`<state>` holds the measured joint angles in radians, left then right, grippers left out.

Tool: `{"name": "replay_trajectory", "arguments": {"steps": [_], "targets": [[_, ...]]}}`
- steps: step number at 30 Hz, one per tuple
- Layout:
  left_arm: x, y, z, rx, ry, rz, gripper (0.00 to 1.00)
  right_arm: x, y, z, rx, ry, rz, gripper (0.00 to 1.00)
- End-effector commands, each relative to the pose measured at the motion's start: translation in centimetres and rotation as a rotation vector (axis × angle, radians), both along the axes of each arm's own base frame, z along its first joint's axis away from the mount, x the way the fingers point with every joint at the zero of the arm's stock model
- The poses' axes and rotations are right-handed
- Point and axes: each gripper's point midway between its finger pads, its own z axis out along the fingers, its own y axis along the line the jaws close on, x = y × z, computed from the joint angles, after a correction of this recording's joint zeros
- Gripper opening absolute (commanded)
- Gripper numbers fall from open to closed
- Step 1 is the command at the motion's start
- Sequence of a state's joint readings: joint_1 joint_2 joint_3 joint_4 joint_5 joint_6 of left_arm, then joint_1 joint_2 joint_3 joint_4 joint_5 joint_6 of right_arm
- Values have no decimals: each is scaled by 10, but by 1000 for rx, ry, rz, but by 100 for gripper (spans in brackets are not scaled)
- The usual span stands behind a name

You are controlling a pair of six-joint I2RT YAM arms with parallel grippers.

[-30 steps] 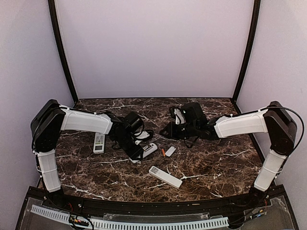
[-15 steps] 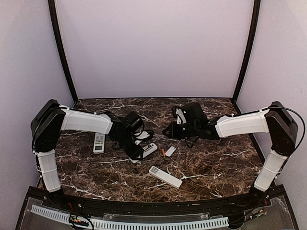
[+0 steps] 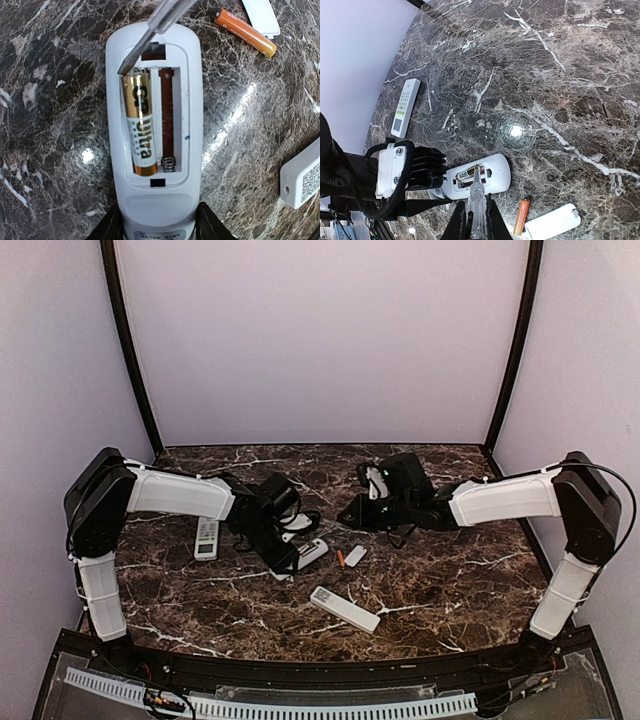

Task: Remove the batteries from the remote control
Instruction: Remove the battery from the remote control without the battery cover.

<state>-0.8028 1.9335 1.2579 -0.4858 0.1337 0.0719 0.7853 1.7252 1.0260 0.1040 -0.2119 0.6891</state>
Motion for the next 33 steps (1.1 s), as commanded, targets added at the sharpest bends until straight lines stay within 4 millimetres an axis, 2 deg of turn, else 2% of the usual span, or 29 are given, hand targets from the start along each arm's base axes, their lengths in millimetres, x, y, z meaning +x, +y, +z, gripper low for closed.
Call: {"name": "replay_trajectory", "arguments": {"steps": [1, 16, 22, 33], "targets": [[-37, 9, -31, 78, 137, -55, 29, -15, 9, 1, 40, 39, 66, 0], [-36, 11, -33, 90, 137, -49, 29, -35, 10, 21, 112, 62, 105, 0], [-37, 11, -34, 92, 137, -49, 29, -43, 11, 15, 103, 84, 116, 0], [-36, 11, -33, 93, 134, -48, 29, -63, -15, 1, 29, 137, 71, 0]]}}
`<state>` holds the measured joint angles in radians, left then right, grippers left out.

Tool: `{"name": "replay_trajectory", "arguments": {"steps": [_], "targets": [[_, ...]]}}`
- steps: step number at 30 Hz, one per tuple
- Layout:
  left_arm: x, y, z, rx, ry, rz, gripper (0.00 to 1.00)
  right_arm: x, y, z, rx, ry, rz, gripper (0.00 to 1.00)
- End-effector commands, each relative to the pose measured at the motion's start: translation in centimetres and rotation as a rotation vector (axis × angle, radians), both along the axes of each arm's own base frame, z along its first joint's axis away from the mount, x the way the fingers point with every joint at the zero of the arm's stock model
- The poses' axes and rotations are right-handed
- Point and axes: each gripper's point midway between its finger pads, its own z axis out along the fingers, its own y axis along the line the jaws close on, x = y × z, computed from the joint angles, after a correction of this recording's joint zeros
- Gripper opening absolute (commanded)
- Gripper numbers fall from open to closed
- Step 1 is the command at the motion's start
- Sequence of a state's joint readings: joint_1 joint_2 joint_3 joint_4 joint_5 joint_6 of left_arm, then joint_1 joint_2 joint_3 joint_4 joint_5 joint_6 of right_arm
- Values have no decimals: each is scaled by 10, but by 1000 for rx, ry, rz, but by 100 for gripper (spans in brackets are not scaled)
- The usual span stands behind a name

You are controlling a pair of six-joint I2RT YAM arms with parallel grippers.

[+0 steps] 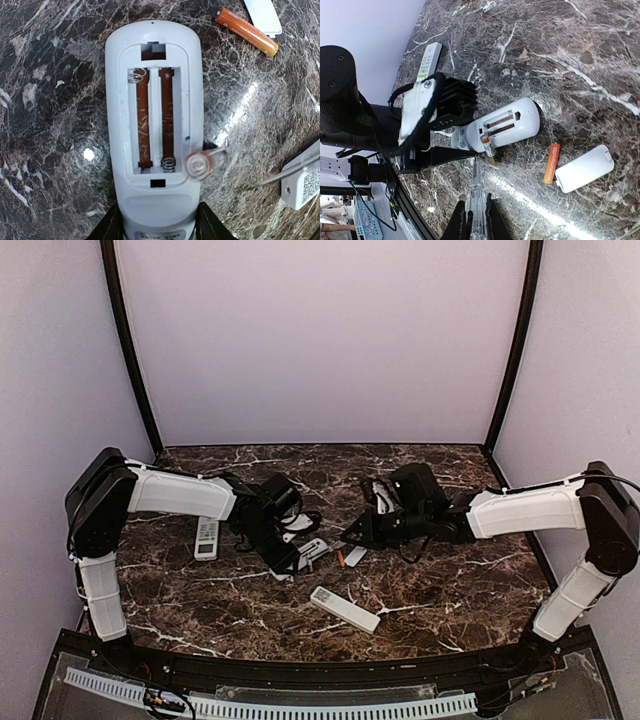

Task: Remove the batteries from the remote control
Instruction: Remove the battery from the remote control without the battery cover, then place the screwdriver at the center of the board.

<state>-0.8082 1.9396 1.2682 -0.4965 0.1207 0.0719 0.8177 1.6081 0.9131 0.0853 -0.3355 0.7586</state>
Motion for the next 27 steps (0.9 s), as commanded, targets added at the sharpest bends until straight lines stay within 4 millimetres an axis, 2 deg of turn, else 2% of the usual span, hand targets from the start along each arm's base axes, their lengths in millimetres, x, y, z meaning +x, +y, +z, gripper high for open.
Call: {"name": "replay_trajectory", "arguments": {"steps": [1, 4, 14, 18, 25, 27], "targets": [[-36, 11, -33, 80, 139, -46, 29, -12, -15, -5, -46, 23, -24, 0], [-37, 11, -33, 79, 139, -47, 29, -13, -20, -7, -62, 21, -38, 0], [-35, 11, -32, 83, 132, -43, 31, -1, -19, 7, -57, -39, -66, 0], [-33, 11, -31, 85, 124, -35, 40, 3, -22, 10, -67, -61, -84, 0], [-26, 9, -19, 62, 79, -20, 68, 9, -26, 15, -76, -96, -115, 0], [-26, 7, -15, 50, 71, -17, 73, 8, -29, 13, -96, -91, -121, 0]]}}
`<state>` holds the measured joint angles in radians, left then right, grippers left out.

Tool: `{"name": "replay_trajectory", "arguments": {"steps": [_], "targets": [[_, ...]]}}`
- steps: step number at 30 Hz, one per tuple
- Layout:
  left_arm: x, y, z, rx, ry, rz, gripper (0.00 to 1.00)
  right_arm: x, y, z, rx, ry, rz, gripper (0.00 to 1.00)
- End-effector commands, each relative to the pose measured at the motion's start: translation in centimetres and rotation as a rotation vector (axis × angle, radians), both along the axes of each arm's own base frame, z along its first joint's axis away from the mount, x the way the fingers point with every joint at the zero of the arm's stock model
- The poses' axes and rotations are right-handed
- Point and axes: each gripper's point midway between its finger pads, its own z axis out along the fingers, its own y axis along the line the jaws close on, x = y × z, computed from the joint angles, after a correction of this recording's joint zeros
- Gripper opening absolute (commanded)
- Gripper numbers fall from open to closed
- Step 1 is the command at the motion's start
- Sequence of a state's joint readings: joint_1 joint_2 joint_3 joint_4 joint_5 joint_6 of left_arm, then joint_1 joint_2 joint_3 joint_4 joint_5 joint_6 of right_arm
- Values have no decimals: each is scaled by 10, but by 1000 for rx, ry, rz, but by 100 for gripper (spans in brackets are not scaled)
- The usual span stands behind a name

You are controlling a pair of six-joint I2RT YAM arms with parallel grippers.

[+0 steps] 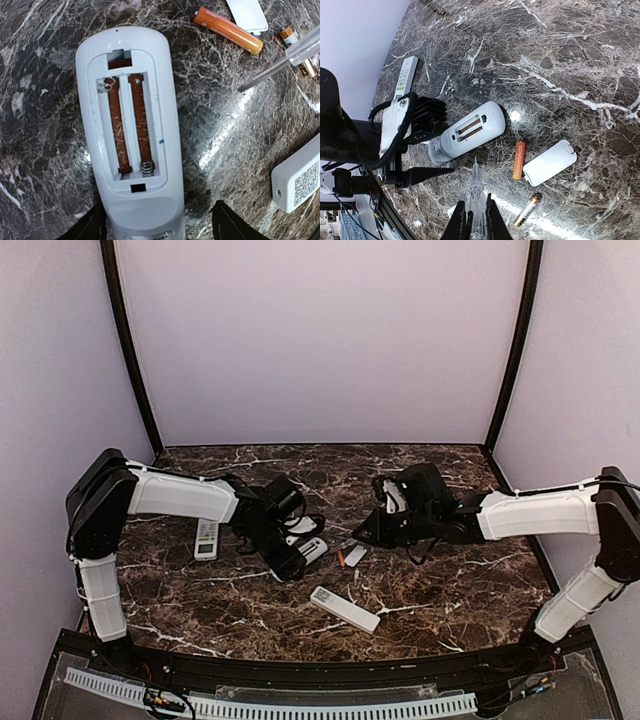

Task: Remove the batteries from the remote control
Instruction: Place the screwdriver at the center of the board.

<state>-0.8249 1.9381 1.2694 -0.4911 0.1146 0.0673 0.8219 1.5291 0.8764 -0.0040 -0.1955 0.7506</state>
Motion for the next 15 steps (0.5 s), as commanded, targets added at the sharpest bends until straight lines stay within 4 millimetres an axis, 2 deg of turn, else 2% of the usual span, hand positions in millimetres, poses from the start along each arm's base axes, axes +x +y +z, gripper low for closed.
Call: {"name": "replay_trajectory", "arguments": {"steps": [1, 9, 15], "targets": [[-22, 12, -14, 46, 76, -5, 76, 5, -2, 16, -5, -57, -21, 0], [-12, 3, 15, -34, 5, 18, 82, 10, -10, 20, -26, -84, -58, 0], [-6, -9, 63, -180, -96, 20, 81, 16, -18, 22, -34, -106, -91, 0]]}}
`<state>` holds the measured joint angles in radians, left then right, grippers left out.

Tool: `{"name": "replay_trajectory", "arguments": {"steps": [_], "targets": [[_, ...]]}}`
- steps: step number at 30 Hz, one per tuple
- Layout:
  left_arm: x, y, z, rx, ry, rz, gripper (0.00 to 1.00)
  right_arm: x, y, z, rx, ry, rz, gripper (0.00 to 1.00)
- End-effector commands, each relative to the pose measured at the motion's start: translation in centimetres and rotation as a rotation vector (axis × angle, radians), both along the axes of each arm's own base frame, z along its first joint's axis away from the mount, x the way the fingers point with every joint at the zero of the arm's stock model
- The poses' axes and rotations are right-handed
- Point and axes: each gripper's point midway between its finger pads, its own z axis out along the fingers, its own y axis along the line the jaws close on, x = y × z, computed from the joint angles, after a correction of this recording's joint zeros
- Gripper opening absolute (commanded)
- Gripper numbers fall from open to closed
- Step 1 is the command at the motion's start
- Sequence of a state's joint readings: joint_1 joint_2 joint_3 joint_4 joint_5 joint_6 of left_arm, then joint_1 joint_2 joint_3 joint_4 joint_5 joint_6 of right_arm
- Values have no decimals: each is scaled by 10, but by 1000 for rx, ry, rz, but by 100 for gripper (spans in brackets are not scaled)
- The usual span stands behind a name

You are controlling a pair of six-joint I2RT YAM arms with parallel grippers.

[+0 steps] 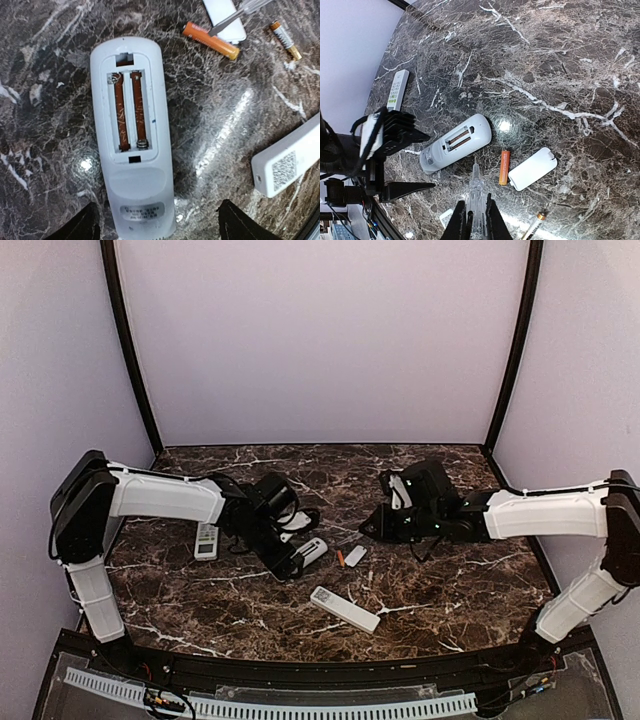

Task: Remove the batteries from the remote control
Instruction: Place the screwdriver at the center of the board.

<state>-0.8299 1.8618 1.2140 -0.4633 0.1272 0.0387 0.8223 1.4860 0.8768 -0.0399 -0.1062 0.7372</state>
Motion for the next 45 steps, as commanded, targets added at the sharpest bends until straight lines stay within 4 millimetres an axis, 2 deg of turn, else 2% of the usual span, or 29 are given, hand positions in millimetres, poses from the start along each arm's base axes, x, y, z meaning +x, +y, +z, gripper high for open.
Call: {"name": "replay_trajectory", "arguments": {"steps": [1, 4, 9, 13, 20, 22, 29, 30, 36, 45], "targets": [[0, -12, 55, -156, -87, 2, 81, 9, -7, 13, 2, -55, -33, 0], [0, -19, 67, -213, -74, 35, 81, 15, -16, 13, -4, -60, -54, 0], [0, -39, 84, -352, -57, 78, 79, 30, -43, 9, -1, -70, -117, 0], [5, -45, 92, -429, -65, 140, 79, 47, -59, 4, 47, -72, -162, 0], [15, -48, 100, -499, -103, 204, 79, 74, -39, -7, 88, -66, -139, 0], [15, -50, 101, -517, -94, 205, 79, 77, -38, -11, 89, -67, -138, 0], [11, -46, 90, -496, -79, 202, 79, 77, -39, -43, 86, 7, -158, 0], [11, -46, 90, -494, -79, 201, 79, 77, -41, -48, 81, 19, -165, 1], [9, -44, 90, -486, -84, 197, 79, 77, -47, -61, 66, 44, -189, 23], [8, -42, 87, -481, -80, 198, 79, 79, -53, -69, 36, 47, -204, 41]]}}
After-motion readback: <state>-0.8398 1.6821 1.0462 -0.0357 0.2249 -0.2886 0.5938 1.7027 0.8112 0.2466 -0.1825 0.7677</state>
